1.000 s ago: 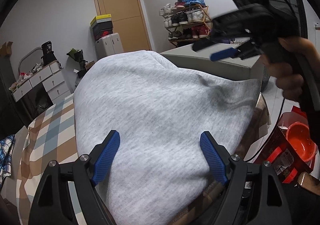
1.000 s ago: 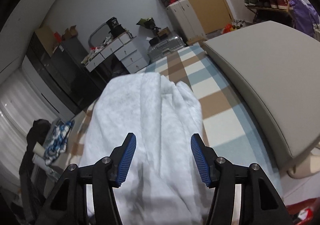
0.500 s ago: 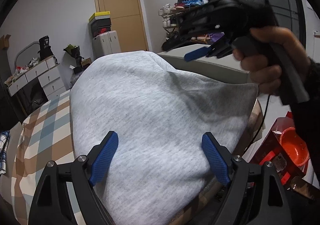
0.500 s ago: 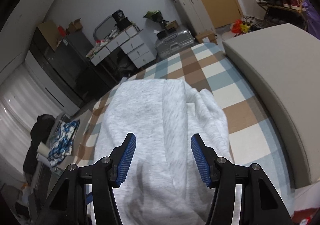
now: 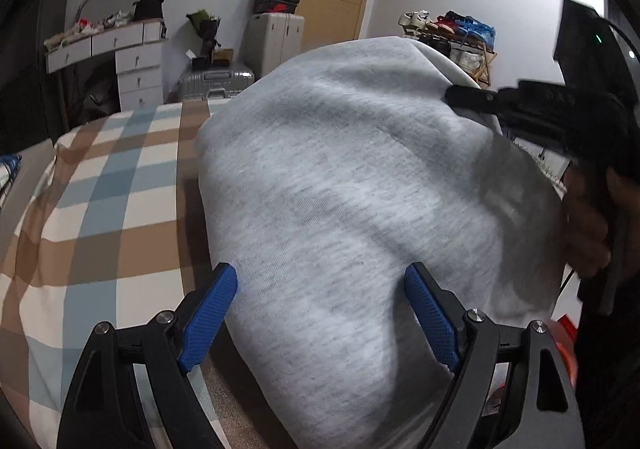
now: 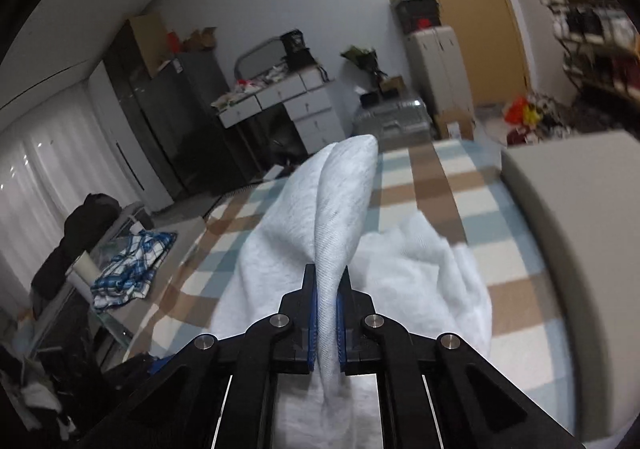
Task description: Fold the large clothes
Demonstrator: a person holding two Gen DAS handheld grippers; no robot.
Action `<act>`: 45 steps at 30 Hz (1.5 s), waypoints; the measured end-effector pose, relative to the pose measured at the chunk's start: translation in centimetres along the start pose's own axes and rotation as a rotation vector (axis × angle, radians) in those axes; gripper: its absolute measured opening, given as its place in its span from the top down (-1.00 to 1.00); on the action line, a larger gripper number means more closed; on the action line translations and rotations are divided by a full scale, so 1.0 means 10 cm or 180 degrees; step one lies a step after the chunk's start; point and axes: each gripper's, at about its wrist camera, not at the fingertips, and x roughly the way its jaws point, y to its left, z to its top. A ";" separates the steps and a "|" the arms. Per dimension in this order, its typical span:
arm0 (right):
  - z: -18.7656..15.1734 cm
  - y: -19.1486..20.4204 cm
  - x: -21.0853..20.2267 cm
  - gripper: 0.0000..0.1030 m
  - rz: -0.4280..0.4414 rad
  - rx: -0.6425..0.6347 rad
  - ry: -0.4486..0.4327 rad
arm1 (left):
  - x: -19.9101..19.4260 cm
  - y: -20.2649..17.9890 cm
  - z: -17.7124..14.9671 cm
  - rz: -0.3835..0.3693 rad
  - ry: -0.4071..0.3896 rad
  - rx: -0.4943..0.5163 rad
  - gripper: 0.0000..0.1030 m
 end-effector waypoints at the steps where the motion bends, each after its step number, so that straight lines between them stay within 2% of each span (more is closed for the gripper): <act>1: 0.00 -0.03 0.08 0.88 -0.0145 -0.0011 0.0049 | 0.00 -0.02 -0.01 0.0017 0.0011 0.0036 -0.61; 3: -0.11 -0.20 0.37 0.88 -0.0440 0.0028 0.0258 | 0.02 -0.02 -0.03 0.0008 0.0078 0.0074 -0.61; 5: -0.25 -0.39 0.57 0.85 -0.0483 0.0234 0.0441 | 0.03 -0.01 -0.05 -0.0016 0.0108 0.0091 -0.63; 6: -0.32 -0.48 0.62 0.74 -0.0432 0.0367 0.0491 | 0.03 0.01 -0.05 -0.0021 0.0099 0.0097 -0.63; 8: -0.35 -0.53 0.56 0.64 -0.0349 0.0500 0.0482 | -0.03 0.00 -0.05 -0.0061 0.0114 0.0060 -0.63; 10: -0.38 -0.51 0.41 0.45 -0.0322 0.0463 0.0539 | -0.08 0.03 -0.05 -0.0098 0.0155 0.0003 -0.63; 12: -0.48 -0.48 0.18 0.17 -0.0234 0.0379 0.0555 | -0.17 0.04 -0.07 -0.0108 0.0141 -0.0017 -0.63; 14: -0.64 -0.46 -0.01 0.13 -0.0135 0.0296 0.0559 | -0.23 0.02 -0.12 -0.0197 0.0147 -0.0007 -0.63; 18: -0.96 -0.55 -0.22 0.14 0.0057 0.0315 0.0475 | -0.22 -0.04 -0.25 -0.0430 0.0289 0.0083 -0.63; 20: -1.02 -0.56 -0.20 0.14 0.0060 0.0372 0.0407 | -0.19 -0.10 -0.32 -0.0365 0.0310 0.0191 -0.63; 22: -1.02 -0.55 -0.18 0.30 0.0100 0.0416 0.0395 | -0.17 -0.12 -0.33 -0.0323 0.0306 0.0253 -0.63; 23: -1.01 -0.51 -0.18 0.57 0.0132 0.0369 0.0389 | -0.17 -0.10 -0.32 -0.0341 0.0319 0.0226 -0.63; 24: -1.00 -0.46 -0.18 0.70 0.0119 0.0280 0.0366 | -0.16 -0.08 -0.31 -0.0368 0.0340 0.0189 -0.63; 26: -0.98 -0.40 -0.26 0.76 0.0098 0.0207 0.0248 | -0.15 -0.04 -0.31 -0.0410 0.0355 0.0094 -0.63; 29: -0.99 -0.51 -0.46 0.75 0.0424 0.0570 0.0014 | -0.11 0.00 -0.35 -0.0448 0.0405 0.0023 -0.63; 30: -0.99 -0.54 -0.49 0.71 0.0440 0.0646 -0.0009 | -0.10 0.02 -0.36 -0.0474 0.0422 -0.0005 -0.63; 31: -1.00 -0.55 -0.49 0.66 0.0337 0.0650 0.0031 | -0.10 0.01 -0.37 -0.0491 0.0438 -0.0024 -0.63; 32: -1.02 -0.53 -0.48 0.48 0.0184 0.0591 0.0085 | -0.10 0.01 -0.37 -0.0499 0.0447 -0.0032 -0.63; 33: -1.03 -0.51 -0.48 0.19 0.0005 0.0527 0.0113 | -0.10 0.01 -0.37 -0.0500 0.0447 -0.0031 -0.63; 34: -1.05 -0.50 -0.48 -0.02 -0.0059 0.0514 0.0114 | -0.11 0.00 -0.37 -0.0496 0.0440 -0.0024 -0.63; 35: -1.06 -0.51 -0.50 -0.40 0.0038 0.0534 0.0079 | -0.12 -0.01 -0.37 -0.0492 0.0428 -0.0012 -0.63; 36: -1.09 -0.52 -0.53 -0.53 0.0200 0.0578 0.0024 | -0.13 -0.02 -0.37 -0.0485 0.0419 0.0003 -0.63; 38: -1.12 -0.56 -0.54 -0.55 0.0321 0.0610 0.0029 | -0.14 -0.02 -0.39 -0.0482 0.0412 0.0004 -0.63; 43: -1.25 -0.60 -0.37 -0.61 -0.0038 0.0532 0.0152 | -0.12 0.00 -0.40 -0.0510 0.0410 -0.0020 -0.63; 45: -1.31 -0.55 -0.31 -0.53 -0.0176 0.0417 0.0079 | -0.12 0.02 -0.40 -0.0545 0.0406 -0.0072 -0.63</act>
